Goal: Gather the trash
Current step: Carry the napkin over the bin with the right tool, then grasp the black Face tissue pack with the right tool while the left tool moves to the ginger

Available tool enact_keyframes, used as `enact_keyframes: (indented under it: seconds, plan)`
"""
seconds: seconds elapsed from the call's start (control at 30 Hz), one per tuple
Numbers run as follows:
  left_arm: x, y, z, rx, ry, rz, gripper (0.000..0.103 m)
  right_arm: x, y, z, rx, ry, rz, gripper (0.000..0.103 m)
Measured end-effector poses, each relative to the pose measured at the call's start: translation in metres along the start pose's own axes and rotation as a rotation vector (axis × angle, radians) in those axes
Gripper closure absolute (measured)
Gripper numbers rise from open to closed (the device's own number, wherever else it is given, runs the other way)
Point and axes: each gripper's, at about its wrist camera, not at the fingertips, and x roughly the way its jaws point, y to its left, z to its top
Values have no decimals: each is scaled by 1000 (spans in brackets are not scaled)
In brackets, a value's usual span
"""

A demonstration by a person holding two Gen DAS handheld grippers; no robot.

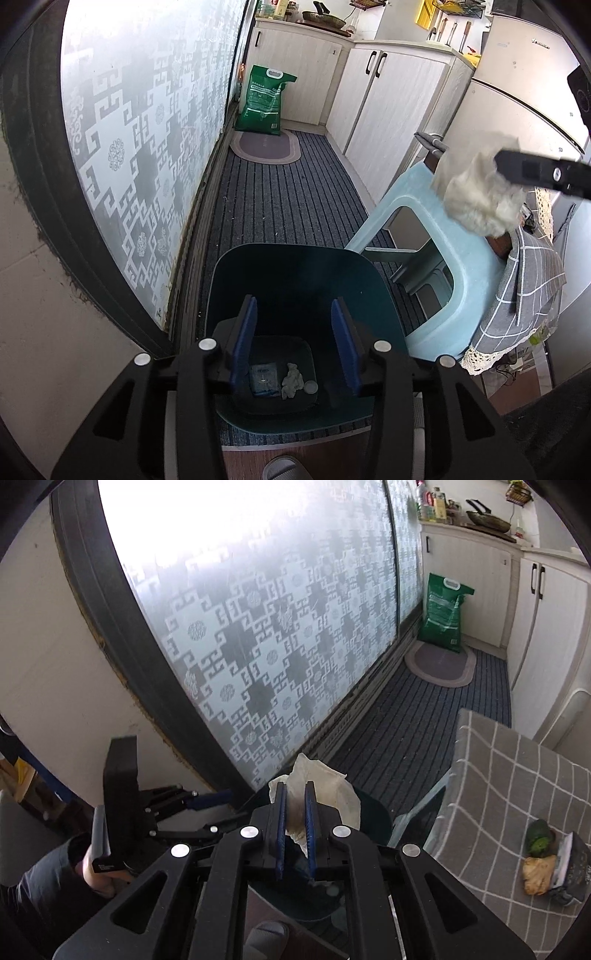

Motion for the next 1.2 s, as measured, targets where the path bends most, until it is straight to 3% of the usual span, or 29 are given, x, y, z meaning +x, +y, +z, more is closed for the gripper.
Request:
enact_keyframes:
  seconds: [0.23,0.4,0.5,0.87,1.13,1.2]
  plan:
    - [-8,-4,3,-2,-40,-19,55,34,11,-17,-38,129,-21,90]
    - [-15,-3,8,-20,-84,-24,52,40,10,-23,-33,152,-10,74]
    - [-19,-1,11,-37,-104,-27,51,40,11,-24,-42,150,-12,74]
    - [-27,-27,25,8,-169,-72,50,-10,-7,-22,-39,-13,-45,74]
    - [-26,-77,40,61,-206,-138,46,-65,-45,-32,-8,-125,-165,69]
    - [-23,-90,43,83,-207,-156,45,-76,-59,-37,13,-142,-183,63]
